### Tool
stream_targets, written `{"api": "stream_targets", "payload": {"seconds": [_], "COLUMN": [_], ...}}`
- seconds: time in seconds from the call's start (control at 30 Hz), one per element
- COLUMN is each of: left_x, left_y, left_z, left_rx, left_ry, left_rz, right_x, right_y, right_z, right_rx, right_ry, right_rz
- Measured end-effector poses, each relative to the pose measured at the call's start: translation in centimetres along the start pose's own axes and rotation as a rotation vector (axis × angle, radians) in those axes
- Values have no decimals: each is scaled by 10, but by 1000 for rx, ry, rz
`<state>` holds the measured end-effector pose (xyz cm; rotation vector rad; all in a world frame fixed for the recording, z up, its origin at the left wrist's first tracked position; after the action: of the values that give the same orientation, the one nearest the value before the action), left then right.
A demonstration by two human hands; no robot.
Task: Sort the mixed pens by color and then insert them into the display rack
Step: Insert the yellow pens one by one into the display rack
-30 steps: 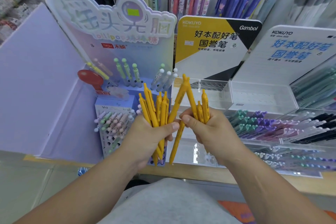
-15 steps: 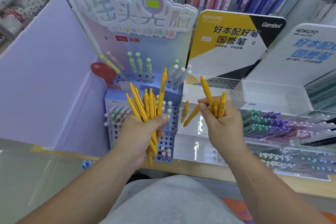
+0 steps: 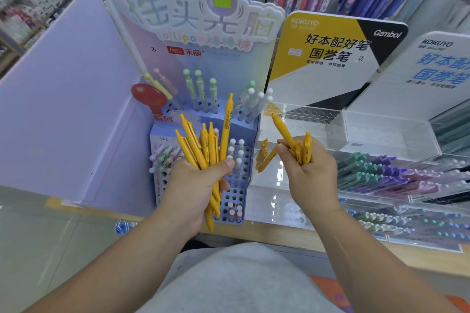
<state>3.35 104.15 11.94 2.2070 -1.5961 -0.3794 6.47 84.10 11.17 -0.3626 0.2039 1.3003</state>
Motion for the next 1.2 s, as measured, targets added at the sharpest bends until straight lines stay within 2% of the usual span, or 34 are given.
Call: {"api": "stream_targets", "payload": {"seconds": [0.27,0.43,0.6,0.93,1.1,1.2], "left_x": [2,3,7,24,34,37], "left_y": [3,4,7,10,11,11], "left_z": [-2,-3,-3,-7,-6,-4], "left_rx": [-7,4,1,9,17,5], "left_ry": [8,-10,-10,-9,-24,-15], "left_rz": [1,-5,-5,23,22,18], "right_x": [13,15,14,-24,-45,-54], "right_y": [5,7,7,11,7,5], "right_z": [-19,-25,-22,-7,-9,-18], "right_rx": [201,130,145,444,367,373], "right_ry": [-90,4,1,-406,-211,-181], "right_rz": [98,196,206,204,235,240]}}
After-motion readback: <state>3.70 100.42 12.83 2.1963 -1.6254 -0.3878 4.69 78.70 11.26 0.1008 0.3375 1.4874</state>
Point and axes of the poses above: each hand's wrist, its own y-axis away from the middle knuckle, its own x-axis out of the palm, z = x × y, the point moved 2 cm from there along -y, towards the middle knuckle, and after that the axes turned 4 degrees about -z, right-handed, at the moved point
